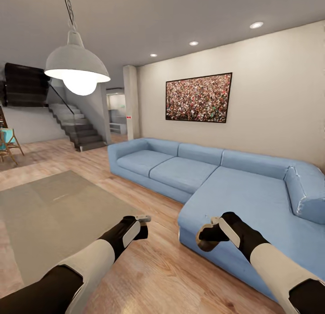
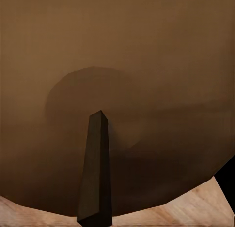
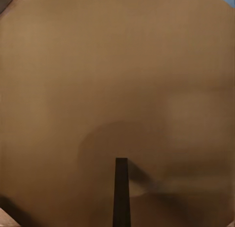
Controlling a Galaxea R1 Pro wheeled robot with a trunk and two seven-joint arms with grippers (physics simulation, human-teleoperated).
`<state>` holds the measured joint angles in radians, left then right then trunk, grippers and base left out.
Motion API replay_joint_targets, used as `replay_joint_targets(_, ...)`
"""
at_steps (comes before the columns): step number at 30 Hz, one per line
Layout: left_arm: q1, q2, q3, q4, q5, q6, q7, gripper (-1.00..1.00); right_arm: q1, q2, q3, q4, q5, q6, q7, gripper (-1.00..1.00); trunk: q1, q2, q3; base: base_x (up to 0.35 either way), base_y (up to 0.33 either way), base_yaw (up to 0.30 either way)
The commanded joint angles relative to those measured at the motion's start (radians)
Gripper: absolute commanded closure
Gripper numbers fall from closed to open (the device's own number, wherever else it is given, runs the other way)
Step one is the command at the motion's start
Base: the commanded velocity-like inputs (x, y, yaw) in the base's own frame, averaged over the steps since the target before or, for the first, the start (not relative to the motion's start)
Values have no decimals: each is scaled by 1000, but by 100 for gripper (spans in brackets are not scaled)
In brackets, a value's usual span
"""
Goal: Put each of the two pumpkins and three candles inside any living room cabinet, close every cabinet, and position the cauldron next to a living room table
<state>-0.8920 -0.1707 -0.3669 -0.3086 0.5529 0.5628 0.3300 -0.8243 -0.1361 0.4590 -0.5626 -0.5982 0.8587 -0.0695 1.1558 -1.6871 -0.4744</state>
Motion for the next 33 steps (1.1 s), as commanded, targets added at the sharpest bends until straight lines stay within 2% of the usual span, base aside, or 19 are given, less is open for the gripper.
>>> replay_joint_targets(1, -1, 0, -7, -1, 9, 3, 8, 100, -1, -1, 7, -2, -12, 2, -7, 100, -1, -1, -1, -298, -85, 159)
replay_joint_targets(14, -1, 0, -7, -3, 9, 2, 8, 100, -1, 0, 7, -2, -12, 2, -7, 100, -1, -1, 5, -288, -70, 260)
replay_joint_targets(33, -1, 0, -7, -4, 9, 2, -20, 100, -1, 0, 9, -2, -11, 2, -7, 100, -1, -1, 13, -13, -2, 274)
